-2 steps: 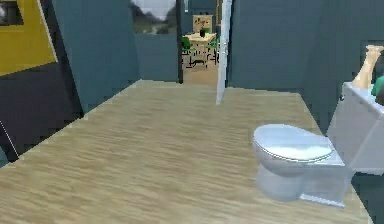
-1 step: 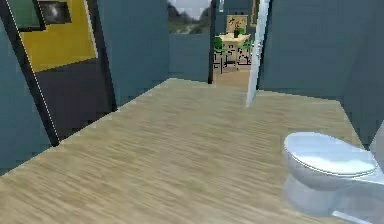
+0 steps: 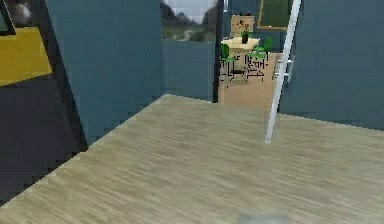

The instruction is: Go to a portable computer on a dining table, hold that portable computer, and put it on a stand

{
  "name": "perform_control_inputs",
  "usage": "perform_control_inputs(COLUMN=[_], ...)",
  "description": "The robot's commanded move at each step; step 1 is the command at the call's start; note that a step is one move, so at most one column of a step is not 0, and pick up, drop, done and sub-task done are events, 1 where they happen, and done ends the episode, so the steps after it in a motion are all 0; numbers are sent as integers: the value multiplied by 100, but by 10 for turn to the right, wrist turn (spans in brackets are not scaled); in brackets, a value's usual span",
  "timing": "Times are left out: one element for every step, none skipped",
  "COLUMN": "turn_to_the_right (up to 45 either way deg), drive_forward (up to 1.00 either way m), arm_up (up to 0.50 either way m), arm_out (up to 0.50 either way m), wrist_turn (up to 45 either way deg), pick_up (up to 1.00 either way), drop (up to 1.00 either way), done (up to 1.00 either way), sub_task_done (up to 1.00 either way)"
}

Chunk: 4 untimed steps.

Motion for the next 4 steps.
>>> perform_control_inputs(turn_to_the_right=[0,120,0,0], drive_forward=[25,0,100,90], arm_up=[0,0,0,0], arm_out=[0,0,0,0], wrist_turn=[0,0,0,0], pick_up=[0,0,0,0], drop=[0,0,0,0], done=[0,0,0,0], sub_task_done=[0,0,0,0])
